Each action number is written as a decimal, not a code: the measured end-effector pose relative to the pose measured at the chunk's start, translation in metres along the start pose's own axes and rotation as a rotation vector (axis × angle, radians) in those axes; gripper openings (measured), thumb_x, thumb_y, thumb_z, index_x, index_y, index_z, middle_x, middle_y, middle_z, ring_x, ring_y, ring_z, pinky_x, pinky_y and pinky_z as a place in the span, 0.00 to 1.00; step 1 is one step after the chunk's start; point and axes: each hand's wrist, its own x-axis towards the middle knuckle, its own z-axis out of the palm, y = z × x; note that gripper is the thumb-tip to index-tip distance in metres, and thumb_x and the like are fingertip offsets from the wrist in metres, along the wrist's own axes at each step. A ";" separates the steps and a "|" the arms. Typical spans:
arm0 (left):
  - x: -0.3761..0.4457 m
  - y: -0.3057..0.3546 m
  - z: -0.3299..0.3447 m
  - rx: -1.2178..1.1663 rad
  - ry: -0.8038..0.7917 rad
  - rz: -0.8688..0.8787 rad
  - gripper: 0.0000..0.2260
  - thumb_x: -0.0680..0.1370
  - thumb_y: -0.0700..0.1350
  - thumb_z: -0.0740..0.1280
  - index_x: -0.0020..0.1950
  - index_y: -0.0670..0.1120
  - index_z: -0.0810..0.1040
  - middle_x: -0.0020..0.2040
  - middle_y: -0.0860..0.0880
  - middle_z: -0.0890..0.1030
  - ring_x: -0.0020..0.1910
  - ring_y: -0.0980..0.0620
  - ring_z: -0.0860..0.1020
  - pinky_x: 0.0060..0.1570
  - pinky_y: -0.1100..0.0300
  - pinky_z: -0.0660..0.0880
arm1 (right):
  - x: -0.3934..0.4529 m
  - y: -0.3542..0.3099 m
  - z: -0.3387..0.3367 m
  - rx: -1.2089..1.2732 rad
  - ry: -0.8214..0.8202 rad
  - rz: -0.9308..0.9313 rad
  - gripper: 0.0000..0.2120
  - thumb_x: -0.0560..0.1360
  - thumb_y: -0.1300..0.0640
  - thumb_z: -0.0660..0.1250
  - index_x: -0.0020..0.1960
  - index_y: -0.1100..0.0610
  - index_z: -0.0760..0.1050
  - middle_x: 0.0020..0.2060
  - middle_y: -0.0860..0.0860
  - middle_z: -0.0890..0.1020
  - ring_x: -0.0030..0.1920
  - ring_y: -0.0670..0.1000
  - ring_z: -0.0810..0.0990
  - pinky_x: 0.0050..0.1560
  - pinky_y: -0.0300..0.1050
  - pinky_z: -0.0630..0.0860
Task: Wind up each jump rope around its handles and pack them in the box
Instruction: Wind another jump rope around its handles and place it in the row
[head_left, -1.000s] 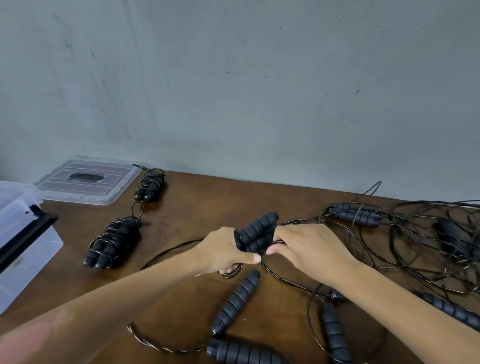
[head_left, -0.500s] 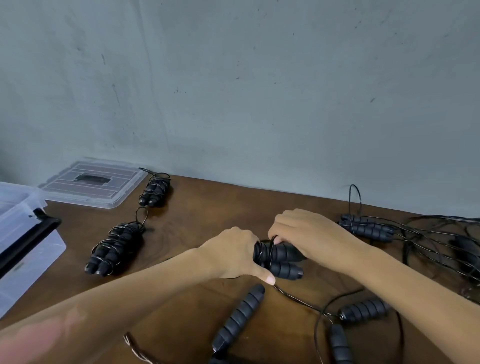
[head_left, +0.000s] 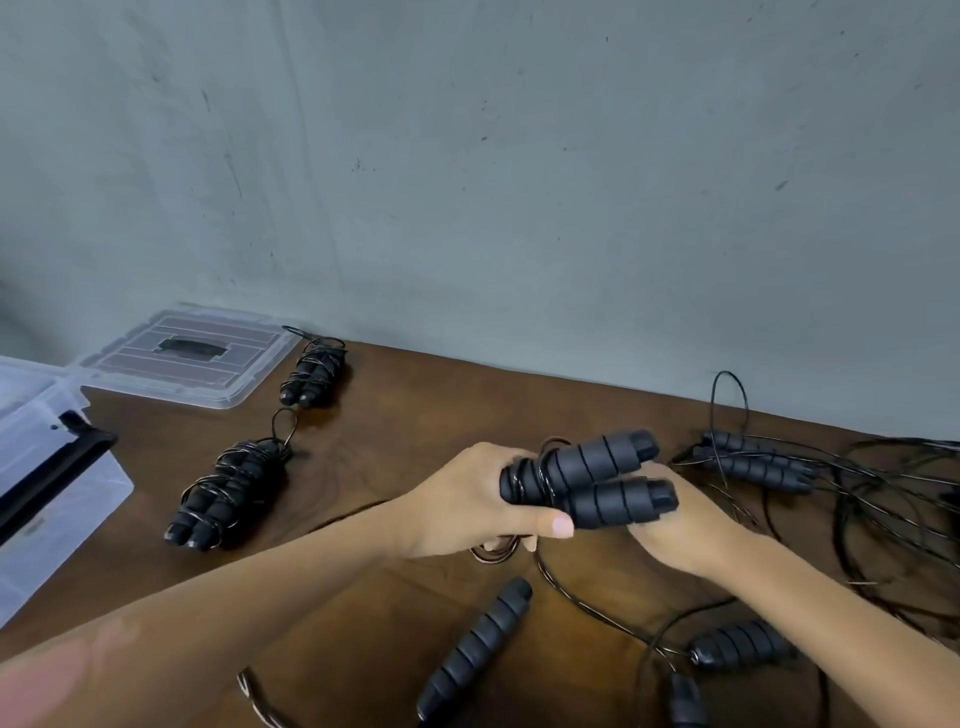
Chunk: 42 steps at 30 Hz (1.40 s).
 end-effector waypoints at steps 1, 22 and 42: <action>0.000 -0.002 0.001 -0.045 0.036 -0.015 0.06 0.78 0.44 0.76 0.53 0.46 0.82 0.38 0.40 0.83 0.26 0.53 0.73 0.27 0.64 0.70 | -0.001 -0.002 0.008 0.047 -0.045 0.045 0.19 0.84 0.65 0.57 0.38 0.48 0.66 0.34 0.43 0.71 0.36 0.43 0.74 0.40 0.38 0.65; 0.030 -0.057 -0.006 -0.167 0.481 -0.409 0.18 0.78 0.56 0.74 0.57 0.43 0.79 0.38 0.41 0.85 0.23 0.50 0.69 0.27 0.60 0.68 | -0.005 -0.001 -0.010 -0.073 0.099 0.039 0.17 0.86 0.50 0.54 0.73 0.48 0.70 0.61 0.42 0.79 0.57 0.43 0.79 0.54 0.37 0.75; 0.037 -0.015 -0.026 0.650 0.023 -0.213 0.19 0.72 0.64 0.76 0.46 0.53 0.72 0.36 0.52 0.79 0.31 0.54 0.76 0.35 0.58 0.73 | 0.057 -0.011 -0.066 0.142 0.172 -0.022 0.02 0.78 0.49 0.70 0.49 0.46 0.78 0.44 0.39 0.81 0.46 0.42 0.76 0.43 0.37 0.69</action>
